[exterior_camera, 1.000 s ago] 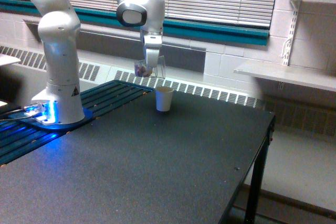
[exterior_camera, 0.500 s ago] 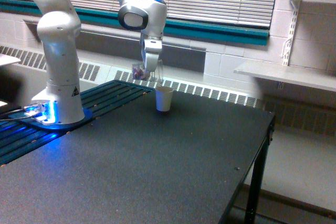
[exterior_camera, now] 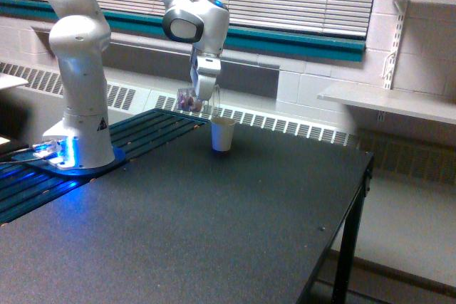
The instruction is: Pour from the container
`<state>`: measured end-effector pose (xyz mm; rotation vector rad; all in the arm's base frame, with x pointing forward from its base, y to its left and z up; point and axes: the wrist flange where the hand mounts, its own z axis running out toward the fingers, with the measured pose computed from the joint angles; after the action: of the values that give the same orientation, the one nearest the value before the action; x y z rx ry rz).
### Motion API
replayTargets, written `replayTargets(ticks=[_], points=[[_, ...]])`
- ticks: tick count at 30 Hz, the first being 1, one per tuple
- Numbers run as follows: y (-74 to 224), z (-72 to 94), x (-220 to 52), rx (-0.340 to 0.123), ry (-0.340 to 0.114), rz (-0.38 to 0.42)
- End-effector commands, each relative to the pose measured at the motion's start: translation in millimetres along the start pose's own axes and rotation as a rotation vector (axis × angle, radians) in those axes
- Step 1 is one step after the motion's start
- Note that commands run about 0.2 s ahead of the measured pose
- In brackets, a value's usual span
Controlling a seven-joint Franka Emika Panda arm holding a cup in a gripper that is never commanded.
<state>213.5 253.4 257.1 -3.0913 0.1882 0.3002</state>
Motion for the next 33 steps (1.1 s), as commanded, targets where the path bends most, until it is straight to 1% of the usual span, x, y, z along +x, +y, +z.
replayTargets(ticks=[1, 12, 21, 33], points=[[-1.6, -0.6, 3.3, -0.009, -0.008, -0.019], [-6.8, -0.9, 3.5, -0.018, -0.02, -0.028], [-8.8, 7.6, -3.9, -0.03, -0.051, -0.029], [-10.2, 8.9, 5.3, -0.033, -0.049, -0.021]])
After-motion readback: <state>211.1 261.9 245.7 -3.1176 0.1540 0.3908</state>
